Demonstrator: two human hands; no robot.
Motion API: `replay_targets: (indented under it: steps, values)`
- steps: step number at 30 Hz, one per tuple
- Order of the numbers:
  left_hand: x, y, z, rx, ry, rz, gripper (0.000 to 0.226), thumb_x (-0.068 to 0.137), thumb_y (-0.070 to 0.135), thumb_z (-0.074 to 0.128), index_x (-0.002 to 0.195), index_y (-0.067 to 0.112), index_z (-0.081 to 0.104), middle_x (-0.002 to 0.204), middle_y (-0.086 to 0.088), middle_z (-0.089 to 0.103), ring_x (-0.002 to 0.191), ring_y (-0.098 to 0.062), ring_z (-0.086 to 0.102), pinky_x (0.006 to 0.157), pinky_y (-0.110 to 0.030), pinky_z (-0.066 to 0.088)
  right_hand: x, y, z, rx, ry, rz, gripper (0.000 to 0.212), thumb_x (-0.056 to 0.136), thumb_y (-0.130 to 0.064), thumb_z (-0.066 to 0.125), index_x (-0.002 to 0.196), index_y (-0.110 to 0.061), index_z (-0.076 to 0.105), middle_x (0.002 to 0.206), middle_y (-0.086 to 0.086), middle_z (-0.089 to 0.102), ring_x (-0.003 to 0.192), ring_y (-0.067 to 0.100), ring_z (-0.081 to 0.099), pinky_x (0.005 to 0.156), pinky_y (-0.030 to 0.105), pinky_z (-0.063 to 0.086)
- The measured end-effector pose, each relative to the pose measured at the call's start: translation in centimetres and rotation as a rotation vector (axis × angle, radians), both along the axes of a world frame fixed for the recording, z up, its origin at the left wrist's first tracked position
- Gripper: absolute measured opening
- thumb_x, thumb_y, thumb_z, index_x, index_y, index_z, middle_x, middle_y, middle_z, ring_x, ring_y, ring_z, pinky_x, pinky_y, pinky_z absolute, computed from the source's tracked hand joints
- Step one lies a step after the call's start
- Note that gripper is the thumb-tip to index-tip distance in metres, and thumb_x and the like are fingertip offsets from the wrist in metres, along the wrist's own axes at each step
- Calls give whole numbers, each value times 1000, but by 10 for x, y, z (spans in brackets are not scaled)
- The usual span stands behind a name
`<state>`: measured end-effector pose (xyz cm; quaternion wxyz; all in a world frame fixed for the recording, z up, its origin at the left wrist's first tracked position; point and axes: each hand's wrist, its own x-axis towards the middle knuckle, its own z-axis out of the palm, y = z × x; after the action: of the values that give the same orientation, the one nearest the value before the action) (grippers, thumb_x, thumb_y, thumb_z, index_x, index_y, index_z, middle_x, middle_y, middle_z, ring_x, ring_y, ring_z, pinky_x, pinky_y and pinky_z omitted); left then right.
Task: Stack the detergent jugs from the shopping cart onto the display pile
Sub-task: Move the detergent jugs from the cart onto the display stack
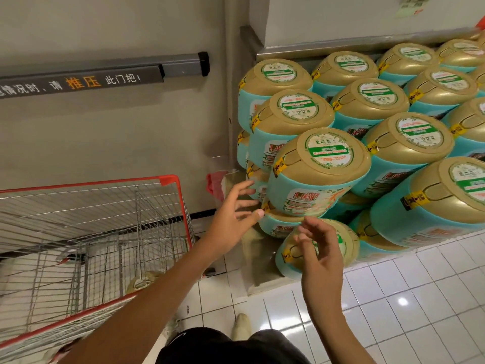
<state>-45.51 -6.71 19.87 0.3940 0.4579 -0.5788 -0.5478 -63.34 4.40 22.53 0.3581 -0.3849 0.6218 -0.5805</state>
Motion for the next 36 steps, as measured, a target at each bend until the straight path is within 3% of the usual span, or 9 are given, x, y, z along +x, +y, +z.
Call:
replay_targets:
  steps: [4, 7, 12, 16, 20, 25, 29, 31, 36]
  values:
    - [43, 22, -6, 11, -11, 108, 37, 87, 46, 71, 122, 55, 63, 124, 19, 69, 114, -9, 71, 97, -25, 56, 35, -6, -4, 30, -19, 130, 25, 102, -7, 66, 121, -23, 68, 115, 0, 72, 109, 18, 69, 98, 32, 56]
    - [88, 41, -19, 49, -61, 216, 24, 96, 31, 68, 115, 46, 70, 117, 16, 74, 110, -9, 72, 92, -24, 56, 68, -15, -10, 87, -24, 246, 18, 102, -16, 65, 119, -21, 68, 110, -2, 73, 105, 19, 70, 94, 32, 56]
    - [169, 79, -45, 152, -86, 423, 28, 104, 4, 60, 112, 28, 72, 111, 9, 76, 105, -15, 74, 90, -37, 59, 124, -34, -25, 162, 86, 470, 21, 102, -7, 65, 116, -22, 69, 105, -14, 71, 103, 8, 68, 89, 21, 55]
    - [229, 108, -57, 187, 8, 605, 28, 96, 1, 51, 109, 15, 71, 104, 4, 77, 95, -17, 74, 81, -29, 61, 176, -47, -35, 237, 110, 636, 21, 103, -6, 63, 113, -23, 68, 108, -21, 72, 102, -4, 66, 87, 9, 48]
    - [293, 132, -70, 237, 73, 759, 34, 86, 8, 52, 99, 28, 76, 104, -4, 74, 93, -21, 73, 78, -29, 62, 239, -58, -46, 328, 113, 802, 17, 103, -1, 60, 111, -13, 68, 110, -2, 72, 101, 12, 65, 92, 33, 51]
    - [369, 147, -108, 347, 13, 835, 35, 93, 3, 48, 105, 25, 72, 107, -4, 71, 96, -25, 72, 77, -29, 62, 319, -76, -71, 401, 203, 994, 15, 104, 2, 58, 116, 1, 66, 111, 5, 68, 92, -7, 63, 85, 11, 49]
    - [416, 139, -142, 513, 8, 828, 34, 104, 3, 51, 103, 29, 73, 100, 1, 74, 93, -22, 74, 80, -31, 61, 384, -92, -106, 525, 228, 1071, 18, 105, -1, 59, 120, 8, 64, 105, 3, 64, 93, 5, 61, 91, 25, 52]
    - [438, 129, -160, 626, 32, 817, 28, 105, 6, 55, 99, 27, 73, 96, 0, 74, 90, -24, 73, 82, -42, 59, 416, -103, -130, 649, 246, 1078, 21, 107, -10, 59, 123, 3, 64, 108, 4, 64, 96, 16, 61, 89, 34, 52]
    - [484, 95, -193, 753, 53, 718, 21, 97, 29, 61, 91, 46, 73, 94, 12, 75, 87, -11, 76, 68, -27, 55, 486, -141, -198, 900, 369, 1006, 19, 106, -27, 58, 118, -13, 64, 108, 3, 65, 93, 18, 63, 73, 31, 51]
